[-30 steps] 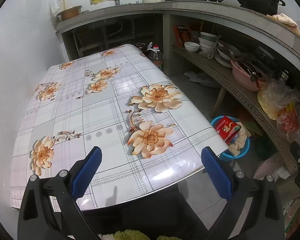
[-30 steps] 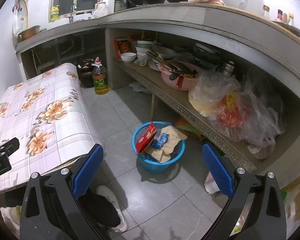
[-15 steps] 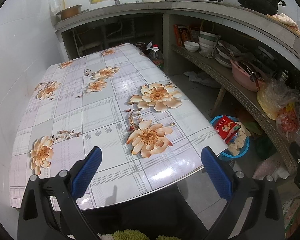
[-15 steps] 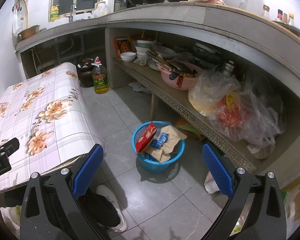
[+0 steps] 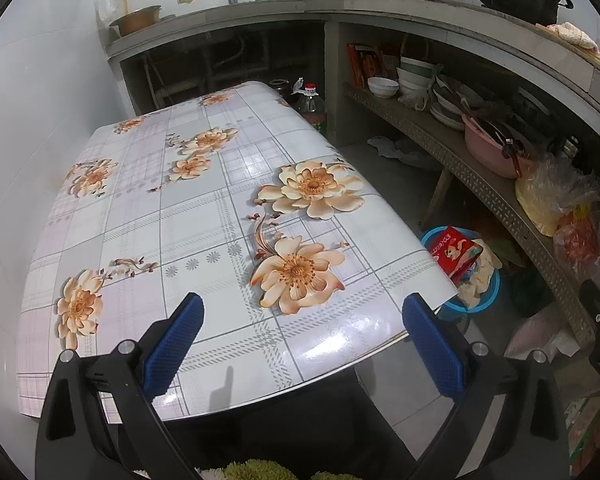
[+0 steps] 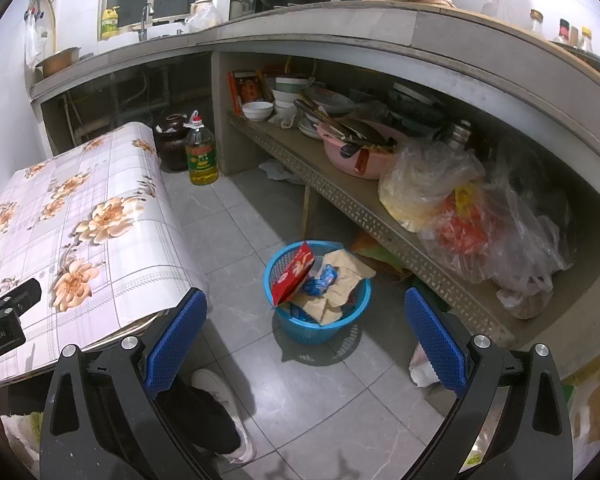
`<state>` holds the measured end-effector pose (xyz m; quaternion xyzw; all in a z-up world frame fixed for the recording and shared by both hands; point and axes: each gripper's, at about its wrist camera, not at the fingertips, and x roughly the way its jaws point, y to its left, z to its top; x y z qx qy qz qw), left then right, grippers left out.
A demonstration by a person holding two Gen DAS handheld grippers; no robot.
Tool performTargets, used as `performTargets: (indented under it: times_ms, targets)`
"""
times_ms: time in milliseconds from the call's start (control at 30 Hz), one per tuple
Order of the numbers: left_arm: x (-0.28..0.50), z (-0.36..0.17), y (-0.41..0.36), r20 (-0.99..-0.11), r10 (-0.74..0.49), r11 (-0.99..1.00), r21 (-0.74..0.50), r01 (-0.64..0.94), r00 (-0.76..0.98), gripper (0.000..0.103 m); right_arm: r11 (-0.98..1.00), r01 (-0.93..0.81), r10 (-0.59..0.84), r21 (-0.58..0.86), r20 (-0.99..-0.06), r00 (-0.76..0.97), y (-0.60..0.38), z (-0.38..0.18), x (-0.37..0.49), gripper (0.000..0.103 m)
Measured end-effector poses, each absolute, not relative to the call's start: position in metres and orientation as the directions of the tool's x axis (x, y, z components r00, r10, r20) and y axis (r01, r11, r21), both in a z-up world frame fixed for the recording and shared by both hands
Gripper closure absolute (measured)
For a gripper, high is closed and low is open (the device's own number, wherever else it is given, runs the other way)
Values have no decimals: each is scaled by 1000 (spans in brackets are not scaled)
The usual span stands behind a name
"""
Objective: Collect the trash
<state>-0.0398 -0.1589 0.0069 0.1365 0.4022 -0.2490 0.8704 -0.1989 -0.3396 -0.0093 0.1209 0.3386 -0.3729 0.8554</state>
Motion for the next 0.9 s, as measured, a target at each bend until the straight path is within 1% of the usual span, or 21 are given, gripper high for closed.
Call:
performTargets:
  times_ms: [900]
  targets:
    - [-40, 8, -157, -770, -323, 841, 32, 540, 550, 6, 697, 715, -566, -60, -658, 497, -344, -2, -198, 8]
